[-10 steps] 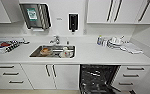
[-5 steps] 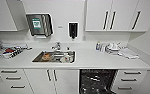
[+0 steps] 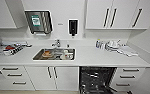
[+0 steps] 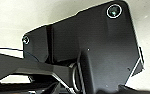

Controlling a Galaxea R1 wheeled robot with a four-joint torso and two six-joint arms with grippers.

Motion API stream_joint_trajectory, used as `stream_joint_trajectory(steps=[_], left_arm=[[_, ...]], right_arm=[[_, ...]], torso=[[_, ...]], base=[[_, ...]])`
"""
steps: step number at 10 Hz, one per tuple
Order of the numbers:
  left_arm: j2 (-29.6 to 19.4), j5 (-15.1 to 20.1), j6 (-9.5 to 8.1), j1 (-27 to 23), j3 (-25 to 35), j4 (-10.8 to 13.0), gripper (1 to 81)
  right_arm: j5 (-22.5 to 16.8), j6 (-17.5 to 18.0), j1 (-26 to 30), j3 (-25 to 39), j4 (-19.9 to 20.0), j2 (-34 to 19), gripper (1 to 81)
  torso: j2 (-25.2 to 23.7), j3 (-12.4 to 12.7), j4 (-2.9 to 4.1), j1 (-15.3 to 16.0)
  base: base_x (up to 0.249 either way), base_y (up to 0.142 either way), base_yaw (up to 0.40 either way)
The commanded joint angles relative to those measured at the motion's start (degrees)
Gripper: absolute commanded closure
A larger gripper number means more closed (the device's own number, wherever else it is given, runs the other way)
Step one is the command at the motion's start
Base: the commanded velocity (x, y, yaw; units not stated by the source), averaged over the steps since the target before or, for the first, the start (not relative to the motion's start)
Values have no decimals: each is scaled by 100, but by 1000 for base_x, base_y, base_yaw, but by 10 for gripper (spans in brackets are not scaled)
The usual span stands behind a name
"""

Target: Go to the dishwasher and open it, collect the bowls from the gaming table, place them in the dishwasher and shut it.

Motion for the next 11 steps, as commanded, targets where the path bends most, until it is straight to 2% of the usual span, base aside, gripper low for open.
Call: stream_joint_trajectory(steps=[1, 2, 9, 10, 11], left_arm=[[-50, 350, -8, -172, 29, 50, 10], [-42, 350, -8, -163, 29, 50, 10], [-42, 350, -8, -163, 29, 50, 10], [-42, 350, -8, -163, 29, 50, 10], [-42, 359, -8, -154, 29, 50, 10]], right_arm=[[-367, -11, 209, -172, -45, 52, 10], [-367, -20, 209, -224, -54, 78, 10], [-367, -20, 209, -234, -63, 78, 10], [-367, -20, 210, -234, -63, 78, 10], [-367, -20, 209, -234, -63, 78, 10]], torso=[[564, 363, 0, -365], [715, 426, 0, -461], [2140, 1419, 0, -1394], [2359, 1482, 0, -1536], [2560, 1250, 0, -1672]], base=[[0, 0, 0], [0, 0, 0], [0, 0, 0], [0, 0, 0], [0, 0, 0]])
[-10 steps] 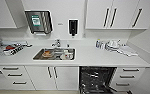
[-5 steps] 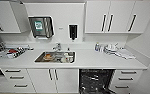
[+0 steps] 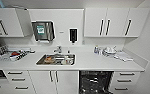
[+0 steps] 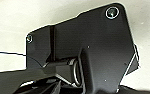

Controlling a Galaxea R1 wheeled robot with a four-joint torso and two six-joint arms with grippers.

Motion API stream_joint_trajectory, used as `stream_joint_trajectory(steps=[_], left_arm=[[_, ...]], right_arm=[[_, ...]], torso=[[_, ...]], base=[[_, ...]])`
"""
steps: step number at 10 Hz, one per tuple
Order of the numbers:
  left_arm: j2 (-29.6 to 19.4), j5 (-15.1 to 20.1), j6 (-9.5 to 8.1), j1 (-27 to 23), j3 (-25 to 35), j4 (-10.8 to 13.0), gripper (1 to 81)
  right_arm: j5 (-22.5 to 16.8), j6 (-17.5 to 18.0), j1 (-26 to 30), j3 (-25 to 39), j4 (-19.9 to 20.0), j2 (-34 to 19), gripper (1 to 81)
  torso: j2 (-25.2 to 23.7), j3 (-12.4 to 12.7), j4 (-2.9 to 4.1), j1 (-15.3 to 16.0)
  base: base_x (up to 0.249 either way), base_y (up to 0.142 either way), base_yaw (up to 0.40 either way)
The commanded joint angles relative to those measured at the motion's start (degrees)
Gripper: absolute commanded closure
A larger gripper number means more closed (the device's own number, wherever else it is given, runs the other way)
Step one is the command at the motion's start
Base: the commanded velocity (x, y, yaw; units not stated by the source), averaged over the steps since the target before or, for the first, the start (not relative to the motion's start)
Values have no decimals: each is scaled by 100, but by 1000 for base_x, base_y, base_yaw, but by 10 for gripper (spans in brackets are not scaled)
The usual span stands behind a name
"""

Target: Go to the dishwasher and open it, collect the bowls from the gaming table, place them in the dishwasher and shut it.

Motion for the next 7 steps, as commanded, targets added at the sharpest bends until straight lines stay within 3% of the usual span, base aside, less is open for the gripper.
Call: stream_joint_trajectory(steps=[1, 2, 3, 6, 7], left_arm=[[-99, 339, -8, -190, 68, 50, 10], [-99, 331, -8, -198, 68, 50, 10], [-81, 331, -8, -190, 68, 50, 10], [-73, 331, 0, -189, 68, 50, 10], [-73, 331, 0, -190, 68, 50, 10]], right_arm=[[-356, -18, 272, 31, -58, -86, 10], [-356, -18, 272, 13, -58, -86, 10], [-356, -18, 281, 13, -58, -86, 10], [-356, -18, 272, 4, -58, -86, 10], [-356, -18, 272, -4, -58, -86, 10]], torso=[[562, -5, 0, -363], [752, 24, 0, -485], [350, 29, 0, -230], [573, 29, 0, -376], [557, 196, 0, -376]], base=[[0, 0, 0], [0, 0, 0], [0, 0, 0], [0, 0, 0], [0, 0, 0]])
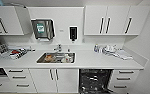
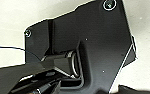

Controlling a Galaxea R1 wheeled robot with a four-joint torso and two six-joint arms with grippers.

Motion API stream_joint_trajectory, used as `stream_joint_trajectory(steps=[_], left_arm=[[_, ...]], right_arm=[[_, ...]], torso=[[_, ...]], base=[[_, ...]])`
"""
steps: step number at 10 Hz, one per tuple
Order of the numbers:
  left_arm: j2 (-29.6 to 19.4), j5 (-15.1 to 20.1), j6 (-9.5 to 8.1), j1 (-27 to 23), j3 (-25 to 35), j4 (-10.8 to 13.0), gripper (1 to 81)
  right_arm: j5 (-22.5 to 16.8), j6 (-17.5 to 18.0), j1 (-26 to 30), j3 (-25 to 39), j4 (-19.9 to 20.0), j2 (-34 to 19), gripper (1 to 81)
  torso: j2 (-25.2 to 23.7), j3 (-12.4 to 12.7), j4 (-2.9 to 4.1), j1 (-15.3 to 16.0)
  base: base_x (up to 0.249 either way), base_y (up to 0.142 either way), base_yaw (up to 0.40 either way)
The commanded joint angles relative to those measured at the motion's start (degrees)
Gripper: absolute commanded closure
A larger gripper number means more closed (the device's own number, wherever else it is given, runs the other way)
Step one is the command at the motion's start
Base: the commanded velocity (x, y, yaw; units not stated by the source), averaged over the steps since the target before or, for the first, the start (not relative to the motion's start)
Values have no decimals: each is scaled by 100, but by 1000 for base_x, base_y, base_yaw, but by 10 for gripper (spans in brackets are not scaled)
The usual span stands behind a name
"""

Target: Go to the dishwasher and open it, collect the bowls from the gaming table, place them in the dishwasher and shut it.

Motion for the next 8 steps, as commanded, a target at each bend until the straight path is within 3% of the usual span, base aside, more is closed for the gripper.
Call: stream_joint_trajectory(steps=[1, 2, 4, 5, 8], left_arm=[[-65, 331, 0, -202, 68, 50, 10], [-65, 331, 0, -194, 68, 50, 10], [-65, 331, 0, -202, 68, 50, 10], [-56, 331, 9, -202, 68, 50, 10], [-56, 331, 27, -193, 68, 50, 10]], right_arm=[[-354, -18, 272, 12, -57, -89, 10], [-354, -18, 272, 4, -48, -89, 10], [-354, -18, 272, -40, -39, -71, 10], [-354, -18, 264, -67, -39, -62, 10], [-354, -18, 264, -84, -39, -45, 10]], torso=[[0, 199, 0, 0], [-2, 54, 0, 0], [-2, 153, 0, -7], [571, 153, 0, -278], [790, 153, 0, -278]], base=[[0, 0, 0], [0, 0, 0], [0, 0, 0], [0, 0, 0], [0, 0, 0]])
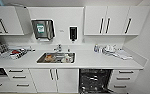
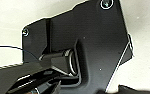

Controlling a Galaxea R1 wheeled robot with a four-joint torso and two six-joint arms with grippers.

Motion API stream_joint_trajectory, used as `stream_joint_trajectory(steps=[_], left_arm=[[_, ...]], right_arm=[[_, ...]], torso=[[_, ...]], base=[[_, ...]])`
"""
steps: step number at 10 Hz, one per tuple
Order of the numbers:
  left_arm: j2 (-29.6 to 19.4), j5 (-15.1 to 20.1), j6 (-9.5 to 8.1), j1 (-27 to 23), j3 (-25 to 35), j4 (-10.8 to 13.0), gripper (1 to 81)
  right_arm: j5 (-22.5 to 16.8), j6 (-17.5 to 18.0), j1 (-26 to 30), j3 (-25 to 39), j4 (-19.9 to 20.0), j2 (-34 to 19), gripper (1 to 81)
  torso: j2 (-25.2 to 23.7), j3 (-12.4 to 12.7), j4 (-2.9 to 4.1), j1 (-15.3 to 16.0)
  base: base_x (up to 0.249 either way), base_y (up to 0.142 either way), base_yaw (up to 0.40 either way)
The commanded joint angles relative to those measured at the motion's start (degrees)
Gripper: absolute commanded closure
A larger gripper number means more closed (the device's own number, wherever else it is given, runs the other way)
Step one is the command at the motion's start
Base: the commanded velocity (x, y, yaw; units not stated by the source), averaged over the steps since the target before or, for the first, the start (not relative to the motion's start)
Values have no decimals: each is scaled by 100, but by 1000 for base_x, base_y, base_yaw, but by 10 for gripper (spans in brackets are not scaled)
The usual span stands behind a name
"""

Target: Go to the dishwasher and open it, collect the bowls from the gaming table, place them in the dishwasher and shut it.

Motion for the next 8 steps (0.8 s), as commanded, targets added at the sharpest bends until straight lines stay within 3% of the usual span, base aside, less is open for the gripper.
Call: stream_joint_trajectory(steps=[1, 3, 4, 6, 7, 8], left_arm=[[-88, 332, 21, -211, 68, 50, 10], [-88, 332, 21, -211, 68, 50, 10], [-71, 332, 21, -203, 68, 50, 10], [60, 341, 47, -203, -71, 50, 10], [218, 401, 47, -211, -325, 50, 10], [411, 507, 47, -203, -675, 59, 10]], right_arm=[[-349, -18, 282, 25, -30, -77, 10], [-349, -18, 282, 25, -39, -77, 10], [-349, -18, 282, 8, -39, -69, 10], [-349, -18, 282, -62, -47, -33, 10], [-349, -18, 273, -106, -48, 2, 10], [-349, -18, 273, -176, -47, 54, 10]], torso=[[-33, 0, 2, 5], [313, -5, 2, -28], [363, 338, 2, -33], [419, 574, 2, -39], [422, 277, 2, -41], [422, 443, 2, -44]], base=[[0, 0, 0], [0, 0, 0], [0, 0, 0], [0, 0, 0], [0, 0, 0], [0, 0, 0]])
